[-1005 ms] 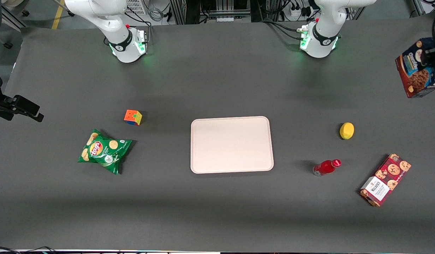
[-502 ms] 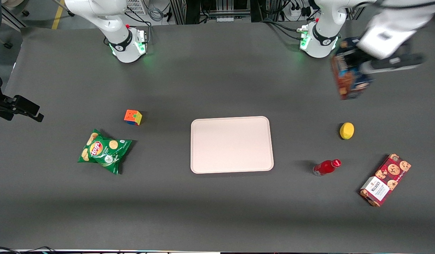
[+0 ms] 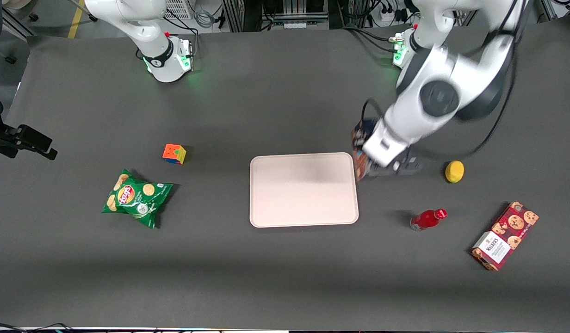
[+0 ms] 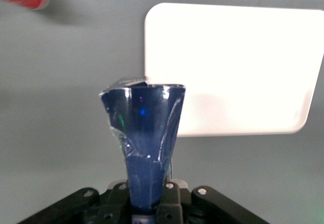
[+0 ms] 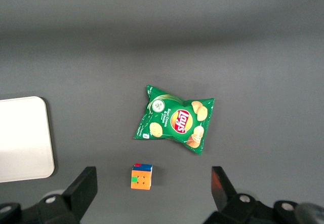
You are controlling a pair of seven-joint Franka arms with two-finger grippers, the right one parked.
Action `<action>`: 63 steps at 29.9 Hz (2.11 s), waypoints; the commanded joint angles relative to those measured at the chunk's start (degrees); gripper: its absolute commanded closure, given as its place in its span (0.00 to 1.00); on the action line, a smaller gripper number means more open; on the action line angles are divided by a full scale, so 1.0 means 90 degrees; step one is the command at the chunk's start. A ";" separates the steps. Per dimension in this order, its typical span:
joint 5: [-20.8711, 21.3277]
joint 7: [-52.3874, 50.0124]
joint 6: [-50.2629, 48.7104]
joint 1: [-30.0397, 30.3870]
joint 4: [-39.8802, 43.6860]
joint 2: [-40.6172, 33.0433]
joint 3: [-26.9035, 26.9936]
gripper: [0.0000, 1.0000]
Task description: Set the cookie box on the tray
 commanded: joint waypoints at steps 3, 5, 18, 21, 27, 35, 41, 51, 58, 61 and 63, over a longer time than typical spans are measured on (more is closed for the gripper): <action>0.0631 -0.0544 0.0725 -0.0118 0.0216 0.0649 -0.0027 1.00; 0.0641 -0.0564 0.0939 -0.0118 0.0216 0.0815 -0.0027 1.00; 0.1246 -0.0564 0.1341 -0.0314 0.0148 0.1158 -0.0028 0.09; 0.1276 -0.0554 0.1292 -0.0314 0.0148 0.1148 -0.0037 0.00; 0.1276 -0.0564 0.1010 -0.0236 0.0177 0.0836 -0.0018 0.00; 0.1100 -0.0515 -0.1069 -0.0148 0.0528 -0.0774 0.0167 0.00; 0.0885 -0.0234 -0.2719 -0.0128 0.1074 -0.2044 0.0811 0.00; 0.0846 0.3115 -0.4801 -0.0079 0.1506 -0.3392 0.2608 0.00; 0.0836 0.4240 -0.3662 -0.0040 -0.0181 -0.4212 0.3303 0.00; 0.0836 0.4241 -0.2822 -0.0031 -0.1012 -0.4467 0.3303 0.00; 0.0827 0.4241 -0.2460 -0.0040 -0.1287 -0.4477 0.3303 0.00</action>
